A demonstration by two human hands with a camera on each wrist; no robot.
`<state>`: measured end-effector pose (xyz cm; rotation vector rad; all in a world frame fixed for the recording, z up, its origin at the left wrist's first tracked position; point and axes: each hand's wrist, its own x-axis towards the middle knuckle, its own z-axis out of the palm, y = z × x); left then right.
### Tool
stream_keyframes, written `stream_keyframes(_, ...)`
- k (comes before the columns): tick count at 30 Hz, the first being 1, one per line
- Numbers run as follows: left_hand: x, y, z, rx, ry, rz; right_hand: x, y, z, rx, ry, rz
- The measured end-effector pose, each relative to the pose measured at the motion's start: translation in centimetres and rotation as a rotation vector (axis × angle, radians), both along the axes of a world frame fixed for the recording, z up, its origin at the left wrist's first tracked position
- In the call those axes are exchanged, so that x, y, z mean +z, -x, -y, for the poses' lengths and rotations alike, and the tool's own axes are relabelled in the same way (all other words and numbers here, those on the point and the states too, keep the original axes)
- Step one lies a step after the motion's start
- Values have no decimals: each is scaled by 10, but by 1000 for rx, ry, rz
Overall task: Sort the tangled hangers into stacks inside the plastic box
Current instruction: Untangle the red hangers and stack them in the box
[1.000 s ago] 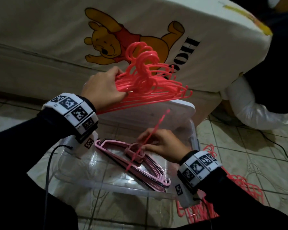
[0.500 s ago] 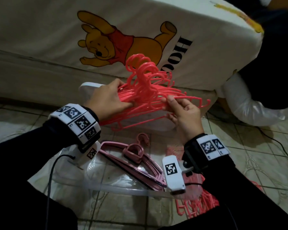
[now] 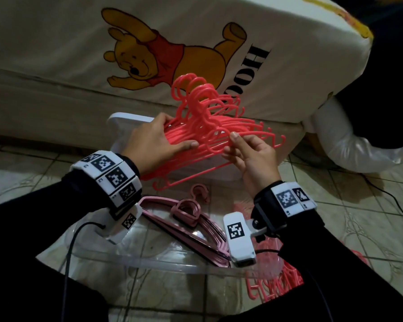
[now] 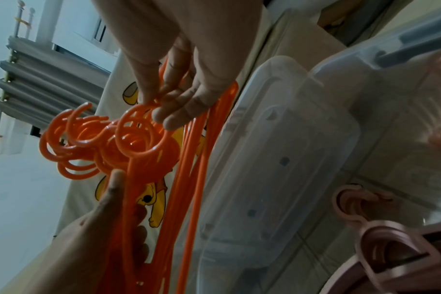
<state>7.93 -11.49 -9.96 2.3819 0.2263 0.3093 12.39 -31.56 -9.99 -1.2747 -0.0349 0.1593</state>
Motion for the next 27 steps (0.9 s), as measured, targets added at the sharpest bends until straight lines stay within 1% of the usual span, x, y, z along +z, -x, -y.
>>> stream_keyframes(6, 1, 2, -1, -13, 101, 19, 3, 0, -3, -2, -17, 55)
stream_keyframes(15, 3, 4, 1, -54, 90, -44, 4, -2, -4, -34, 38, 84)
stream_keyframes(17, 4, 5, 3, -70, 55, -68, 4, -2, -7, -43, 44, 94)
stream_keyframes(20, 4, 4, 4, -73, -6, -67, 2, -1, -10, -38, 20, 59)
stream_keyframes(23, 4, 3, 4, -92, -20, -70, 4, 0, -8, 46, 43, -42)
stream_keyframes(24, 4, 4, 4, -97, -24, -70, 5, 0, -6, 79, 99, -73)
stream_keyframes(25, 5, 5, 4, -102, -30, -66, 6, -1, -3, 91, 218, -57)
stream_keyframes(26, 6, 5, 4, -107, -36, -59, 6, -3, 2, 76, 402, 27)
stream_keyframes(27, 7, 6, 4, -114, -42, -51, 7, -6, 7, 29, 620, 173)
